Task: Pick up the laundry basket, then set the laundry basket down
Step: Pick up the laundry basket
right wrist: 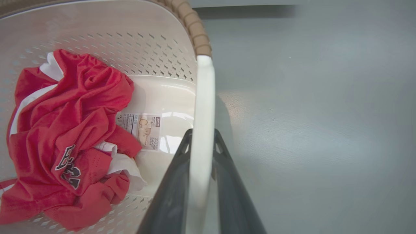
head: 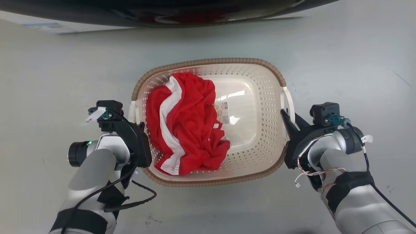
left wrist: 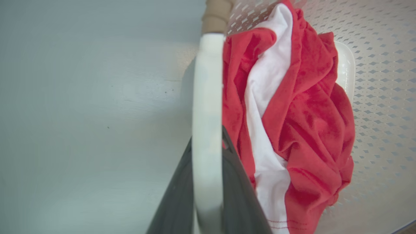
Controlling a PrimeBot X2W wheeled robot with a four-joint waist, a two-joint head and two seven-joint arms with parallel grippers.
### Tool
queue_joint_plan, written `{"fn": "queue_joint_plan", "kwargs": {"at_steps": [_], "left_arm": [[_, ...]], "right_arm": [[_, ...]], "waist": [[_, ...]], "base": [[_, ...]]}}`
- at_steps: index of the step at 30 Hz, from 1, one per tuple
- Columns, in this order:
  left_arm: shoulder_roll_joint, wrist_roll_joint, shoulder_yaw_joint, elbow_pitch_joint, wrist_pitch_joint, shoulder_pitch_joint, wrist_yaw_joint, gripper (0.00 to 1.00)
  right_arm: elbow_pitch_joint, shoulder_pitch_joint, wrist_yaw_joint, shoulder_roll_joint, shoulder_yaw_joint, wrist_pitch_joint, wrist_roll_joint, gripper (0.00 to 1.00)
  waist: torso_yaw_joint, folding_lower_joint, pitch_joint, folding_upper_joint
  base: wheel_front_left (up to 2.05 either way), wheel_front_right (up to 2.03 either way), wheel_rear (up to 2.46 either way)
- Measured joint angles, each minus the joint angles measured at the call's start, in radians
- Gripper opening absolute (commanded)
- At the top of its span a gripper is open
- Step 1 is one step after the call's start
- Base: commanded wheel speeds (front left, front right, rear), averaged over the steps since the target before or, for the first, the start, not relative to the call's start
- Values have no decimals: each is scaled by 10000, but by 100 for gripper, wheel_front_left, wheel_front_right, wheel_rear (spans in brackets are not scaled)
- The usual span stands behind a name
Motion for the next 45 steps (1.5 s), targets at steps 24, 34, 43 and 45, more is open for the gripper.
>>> {"fn": "queue_joint_plan", "kwargs": {"at_steps": [24, 34, 43, 45], "left_arm": [[-249, -690, 92, 1030, 1147, 365, -94, 0], [-268, -1051, 84, 1200, 1942, 645, -163, 0], [-276, -1195, 61, 1300, 2782, 949, -163, 0], [-276, -1250, 63, 1327, 2987, 1022, -163, 0]], "right_arm": [[1413, 95, 167, 207, 276, 980, 623, 0], [1632, 496, 174, 255, 477, 1549, 1037, 0], [1707, 895, 176, 280, 640, 2263, 1526, 0], [1720, 968, 176, 288, 677, 2454, 1624, 0]], "waist": [[0, -1, -2367, -1], [36, -1, -3561, -1], [92, -2, -4673, -1], [96, -2, -4921, -1]], "base": [[0, 0, 0], [0, 0, 0], [0, 0, 0], [0, 0, 0]]}}
